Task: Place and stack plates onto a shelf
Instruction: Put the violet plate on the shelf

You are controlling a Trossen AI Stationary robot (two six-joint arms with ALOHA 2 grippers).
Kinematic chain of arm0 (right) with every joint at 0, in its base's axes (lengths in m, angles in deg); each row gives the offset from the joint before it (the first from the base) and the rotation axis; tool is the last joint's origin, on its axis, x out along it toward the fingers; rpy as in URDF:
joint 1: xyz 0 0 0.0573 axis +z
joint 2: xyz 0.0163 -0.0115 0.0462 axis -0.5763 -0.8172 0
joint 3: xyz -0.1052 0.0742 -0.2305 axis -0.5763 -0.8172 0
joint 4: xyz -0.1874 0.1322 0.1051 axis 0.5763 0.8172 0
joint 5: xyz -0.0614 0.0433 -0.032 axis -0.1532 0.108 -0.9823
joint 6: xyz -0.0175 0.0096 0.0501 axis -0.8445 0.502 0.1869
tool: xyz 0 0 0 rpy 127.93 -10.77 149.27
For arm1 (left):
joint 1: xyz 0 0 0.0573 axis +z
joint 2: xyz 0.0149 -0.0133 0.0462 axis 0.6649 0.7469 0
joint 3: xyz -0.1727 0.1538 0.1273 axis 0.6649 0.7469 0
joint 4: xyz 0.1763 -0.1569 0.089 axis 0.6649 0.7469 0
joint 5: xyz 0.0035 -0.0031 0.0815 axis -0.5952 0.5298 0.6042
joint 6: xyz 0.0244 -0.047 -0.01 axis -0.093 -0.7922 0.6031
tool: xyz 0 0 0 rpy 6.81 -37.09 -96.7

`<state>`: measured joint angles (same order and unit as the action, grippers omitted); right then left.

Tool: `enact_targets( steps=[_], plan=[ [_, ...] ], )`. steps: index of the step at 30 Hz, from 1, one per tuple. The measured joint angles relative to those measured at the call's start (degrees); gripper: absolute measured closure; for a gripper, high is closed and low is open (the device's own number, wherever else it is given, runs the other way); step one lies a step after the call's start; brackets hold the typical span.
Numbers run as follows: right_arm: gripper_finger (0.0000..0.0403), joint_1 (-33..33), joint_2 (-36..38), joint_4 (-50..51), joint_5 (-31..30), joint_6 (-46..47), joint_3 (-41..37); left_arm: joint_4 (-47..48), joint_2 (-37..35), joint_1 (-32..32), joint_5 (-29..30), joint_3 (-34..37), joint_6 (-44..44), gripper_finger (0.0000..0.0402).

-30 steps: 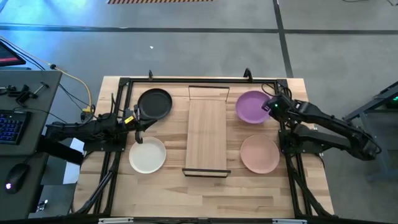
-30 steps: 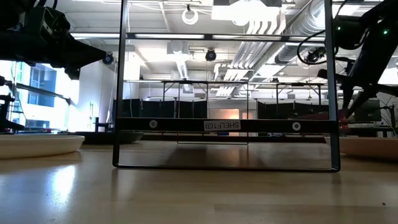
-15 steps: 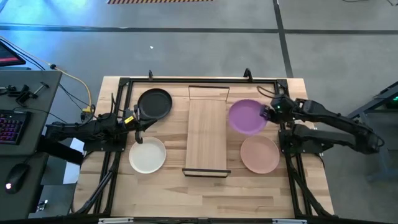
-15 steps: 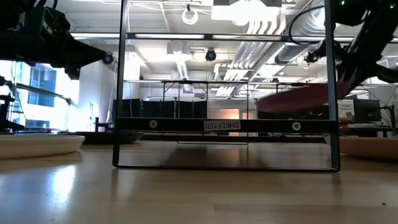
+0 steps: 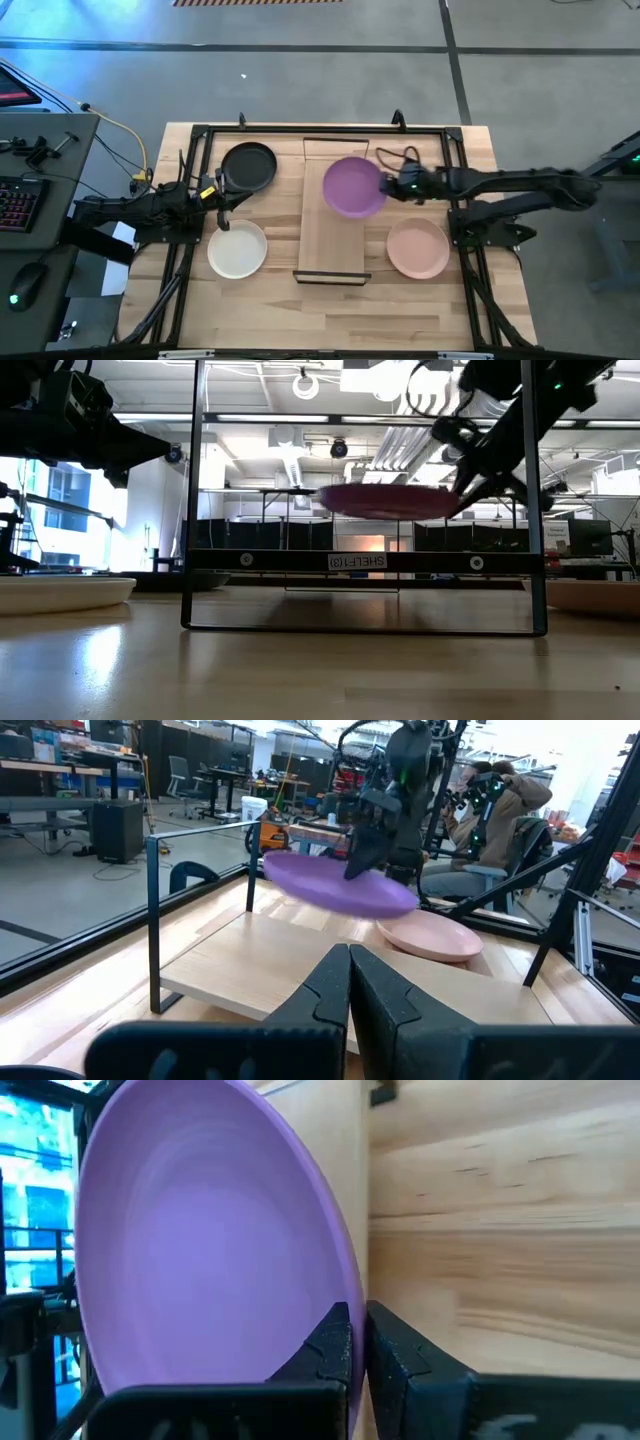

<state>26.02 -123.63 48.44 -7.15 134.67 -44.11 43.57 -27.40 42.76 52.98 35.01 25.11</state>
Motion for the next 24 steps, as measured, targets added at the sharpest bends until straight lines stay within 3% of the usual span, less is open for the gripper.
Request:
enact_targets(
  steps=[7, 14, 20, 24],
  plan=[
    [0.0403, -1.42, -11.89, -13.48, -1.53, 0.65, -0.02, 0.00, 0.02, 0.00, 0.00, 0.00, 0.00, 0.0401],
    [0.0403, -1.76, -18.72, -21.91, 0.48, 3.56, 0.00, -0.02, 0.00, 0.01, 0.00, 0.00, 0.00, 0.0401],
    [0.0403, -1.79, -21.66, -18.33, 0.27, 2.45, 4.14, 0.00, 0.02, 0.02, 0.00, 0.01, 0.02, 0.0401],
    [0.0403, -2.06, -23.36, -8.41, -0.80, -1.91, 10.46, 0.00, 0.01, 0.01, 0.00, 0.01, 0.00, 0.0401]
  ],
)
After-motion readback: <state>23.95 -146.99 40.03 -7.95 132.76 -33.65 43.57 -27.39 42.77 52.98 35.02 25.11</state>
